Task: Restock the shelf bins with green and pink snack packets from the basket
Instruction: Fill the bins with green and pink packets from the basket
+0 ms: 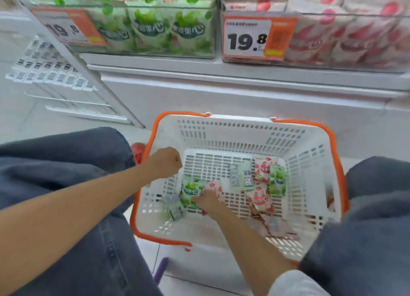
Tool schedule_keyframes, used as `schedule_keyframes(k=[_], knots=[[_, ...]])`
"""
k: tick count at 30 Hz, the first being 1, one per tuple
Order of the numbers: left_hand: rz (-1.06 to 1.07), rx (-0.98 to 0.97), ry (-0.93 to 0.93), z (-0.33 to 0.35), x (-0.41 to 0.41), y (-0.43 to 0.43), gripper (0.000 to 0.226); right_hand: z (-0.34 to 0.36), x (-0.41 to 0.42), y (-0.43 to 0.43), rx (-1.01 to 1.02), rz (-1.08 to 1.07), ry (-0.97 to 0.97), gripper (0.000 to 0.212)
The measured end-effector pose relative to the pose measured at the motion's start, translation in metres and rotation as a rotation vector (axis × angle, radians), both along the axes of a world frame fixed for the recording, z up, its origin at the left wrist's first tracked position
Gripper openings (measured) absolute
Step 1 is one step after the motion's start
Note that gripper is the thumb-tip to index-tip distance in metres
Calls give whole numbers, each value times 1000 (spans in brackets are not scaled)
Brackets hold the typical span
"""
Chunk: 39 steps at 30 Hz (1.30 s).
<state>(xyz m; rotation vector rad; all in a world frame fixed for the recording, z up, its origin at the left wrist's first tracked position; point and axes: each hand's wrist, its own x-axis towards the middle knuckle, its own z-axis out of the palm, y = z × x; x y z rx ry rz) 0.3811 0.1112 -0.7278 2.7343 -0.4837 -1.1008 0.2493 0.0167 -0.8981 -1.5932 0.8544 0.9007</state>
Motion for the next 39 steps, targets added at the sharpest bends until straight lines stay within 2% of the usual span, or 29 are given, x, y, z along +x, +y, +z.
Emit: schedule_keyframes(k=[2, 5, 8, 10, 12, 14, 17, 20, 24, 26, 28, 29, 32, 36, 37, 39], knots=[[33, 11, 6, -4, 0, 6, 14, 0, 5, 15, 39, -159, -3, 46], [52, 29, 35, -10, 1, 10, 13, 10, 13, 23, -4, -176, -97, 17], [118, 7, 16, -7, 2, 8, 16, 31, 23, 9, -82, -117, -251, 24], [160, -21, -45, -3, 4, 5, 33, 62, 34, -15, -77, -113, -326, 32], [180, -63, -92, 6, 4, -2, 49, 100, 46, -44, -28, -123, -424, 22], [238, -168, -80, 21, 2, -14, 55, 141, 56, -63, 101, -181, -490, 15], [362, -478, -143, 48, 2, -36, 57, 199, 66, -79, 281, -273, -577, 23], [382, -682, -321, 84, 7, -45, 51, 254, 73, -83, 180, -239, -704, 15], [390, -839, -525, 138, 24, -42, 52, 314, 93, -80, 81, -188, -787, 24], [391, -881, -635, 162, 40, -34, 55, 340, 108, -75, 36, -166, -846, 21], [374, -930, -718, 184, 63, -26, 57, 365, 131, -68, -45, -134, -918, 47], [370, -954, -758, 195, 75, -21, 57, 377, 142, -63, -80, -118, -954, 52], [398, -1033, -858, 225, 112, -3, 51, 410, 185, -50, -142, -97, -1053, 46], [492, -958, -1061, 236, 158, 26, 46, 442, 254, -27, -242, -141, -1166, 10], [533, -903, -1097, 232, 167, 33, 46, 446, 273, -22, -290, -159, -1174, 7], [582, -799, -1116, 222, 181, 45, 44, 447, 311, -12, -380, -191, -1159, 15]])
